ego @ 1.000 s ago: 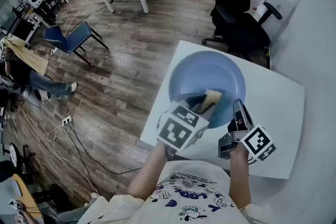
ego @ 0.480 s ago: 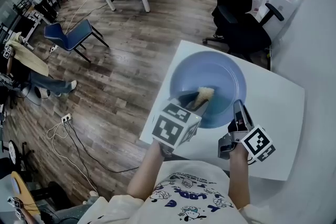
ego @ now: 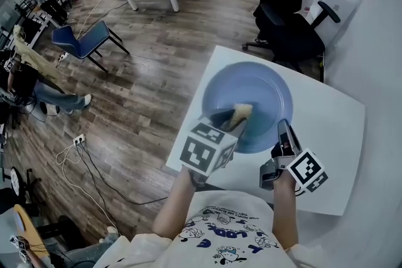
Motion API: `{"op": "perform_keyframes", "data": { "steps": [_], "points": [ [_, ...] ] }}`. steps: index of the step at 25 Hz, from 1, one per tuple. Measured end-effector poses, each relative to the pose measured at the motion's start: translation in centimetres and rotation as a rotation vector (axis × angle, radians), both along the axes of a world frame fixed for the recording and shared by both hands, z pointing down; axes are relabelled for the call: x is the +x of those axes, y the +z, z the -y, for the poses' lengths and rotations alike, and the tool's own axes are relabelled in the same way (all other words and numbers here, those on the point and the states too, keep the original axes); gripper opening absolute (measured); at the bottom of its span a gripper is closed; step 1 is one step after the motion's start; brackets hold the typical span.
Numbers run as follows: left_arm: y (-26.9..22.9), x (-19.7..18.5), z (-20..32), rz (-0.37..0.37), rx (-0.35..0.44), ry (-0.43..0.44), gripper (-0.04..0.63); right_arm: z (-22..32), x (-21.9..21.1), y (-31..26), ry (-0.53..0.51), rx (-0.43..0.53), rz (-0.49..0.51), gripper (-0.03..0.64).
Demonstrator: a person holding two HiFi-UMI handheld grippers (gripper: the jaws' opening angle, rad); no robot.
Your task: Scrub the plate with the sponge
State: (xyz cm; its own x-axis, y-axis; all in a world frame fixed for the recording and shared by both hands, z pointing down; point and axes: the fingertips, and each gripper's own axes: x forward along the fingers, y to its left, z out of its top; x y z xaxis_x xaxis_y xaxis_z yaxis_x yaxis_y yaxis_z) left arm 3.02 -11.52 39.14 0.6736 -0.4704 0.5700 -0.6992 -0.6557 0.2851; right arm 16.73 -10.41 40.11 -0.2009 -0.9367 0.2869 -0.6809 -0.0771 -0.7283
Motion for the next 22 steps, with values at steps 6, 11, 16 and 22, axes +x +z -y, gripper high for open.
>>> {"op": "perform_keyframes", "data": {
  "steps": [6, 11, 16, 22],
  "points": [
    [0.5, 0.1, 0.0, 0.009, -0.008, 0.000, 0.141, -0.1, 0.2, 0.7, 0.003, -0.010, 0.002, 0.038],
    [0.8, 0.0, 0.2, 0.014, -0.013, -0.007, 0.141, 0.0, 0.4, 1.3, 0.003, -0.025, 0.011, 0.038],
    [1.0, -0.2, 0.6, 0.019, -0.021, -0.015, 0.141, 0.2, 0.6, 1.9, 0.002, -0.042, 0.021, 0.038],
    [1.2, -0.5, 0.7, 0.028, -0.016, -0.017, 0.141, 0.1, 0.5, 2.1, 0.004, -0.044, 0.021, 0.038]
  ]
}}
